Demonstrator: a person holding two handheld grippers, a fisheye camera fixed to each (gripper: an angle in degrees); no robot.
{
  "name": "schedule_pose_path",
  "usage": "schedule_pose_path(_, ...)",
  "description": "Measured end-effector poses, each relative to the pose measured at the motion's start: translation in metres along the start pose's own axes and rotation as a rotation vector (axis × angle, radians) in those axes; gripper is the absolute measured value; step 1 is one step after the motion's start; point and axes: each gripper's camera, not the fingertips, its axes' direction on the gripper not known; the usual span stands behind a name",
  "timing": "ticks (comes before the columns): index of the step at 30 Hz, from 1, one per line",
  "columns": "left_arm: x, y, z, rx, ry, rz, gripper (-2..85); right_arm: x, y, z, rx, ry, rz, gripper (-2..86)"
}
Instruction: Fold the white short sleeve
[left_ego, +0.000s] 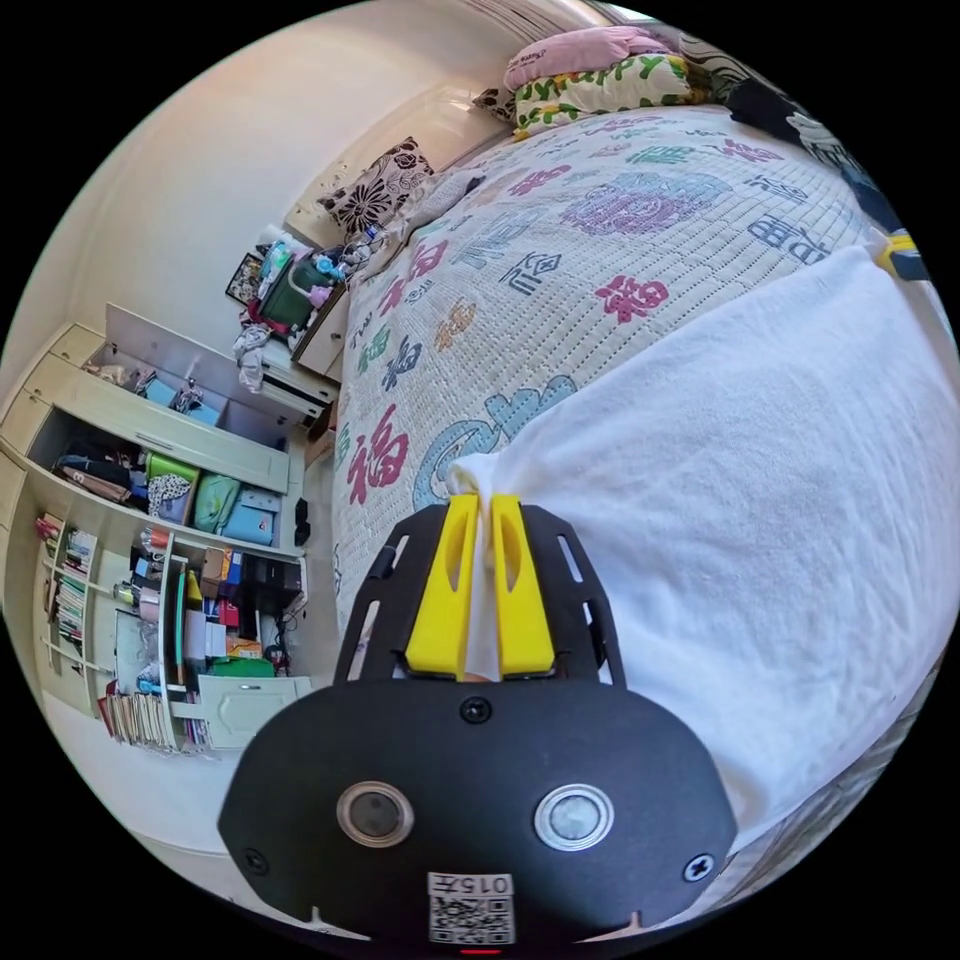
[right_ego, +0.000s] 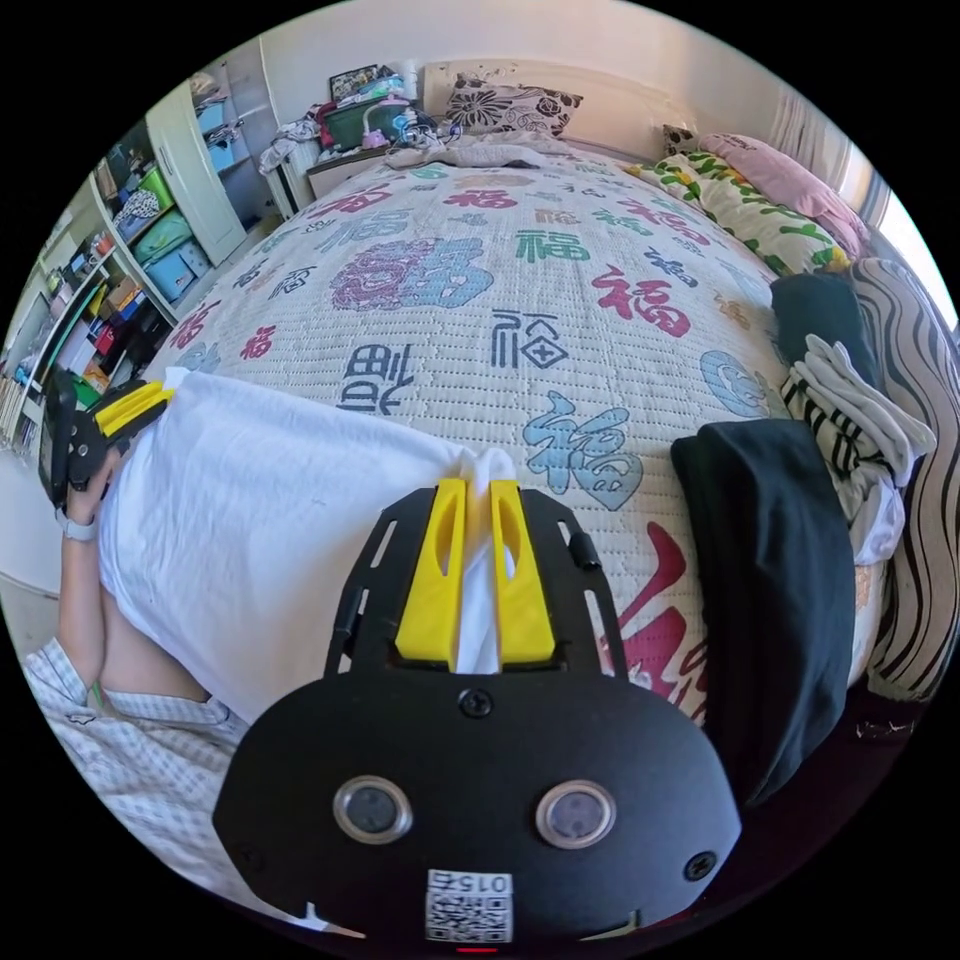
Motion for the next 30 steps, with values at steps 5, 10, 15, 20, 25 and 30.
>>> schedule_pose_path(5, 0.008, 0.006, -0.017, 0.056, -0.074, -0.001, 0.9, 0.004, -0.006, -0.009, 0.007, -0.03, 0.01, 3.8)
schedule_pose_path(10, -0.003, 0.014, -0.028, 0.09, -0.052, -0.034, 0.9, 0.016, -0.01, -0.025, 0.057, -0.091, 0.063, 3.0)
schedule_pose_path(15, -0.039, 0.024, -0.051, 0.17, -0.014, -0.107, 0.8, 0.021, -0.026, -0.056, 0.081, -0.123, 0.06, 1.3)
schedule_pose_path(20, -0.084, 0.024, -0.073, 0.242, 0.037, -0.154, 0.8, 0.023, -0.051, -0.084, 0.094, -0.132, 0.038, 0.6)
schedule_pose_path(25, -0.116, 0.008, -0.066, 0.247, 0.037, -0.164, 1.1, 0.025, -0.092, -0.094, 0.123, -0.125, 0.021, 0.8)
schedule_pose_path(30, -0.151, -0.022, -0.017, 0.175, 0.169, -0.2, 2.2, 0.029, -0.148, -0.068, 0.055, -0.137, 0.046, 2.9)
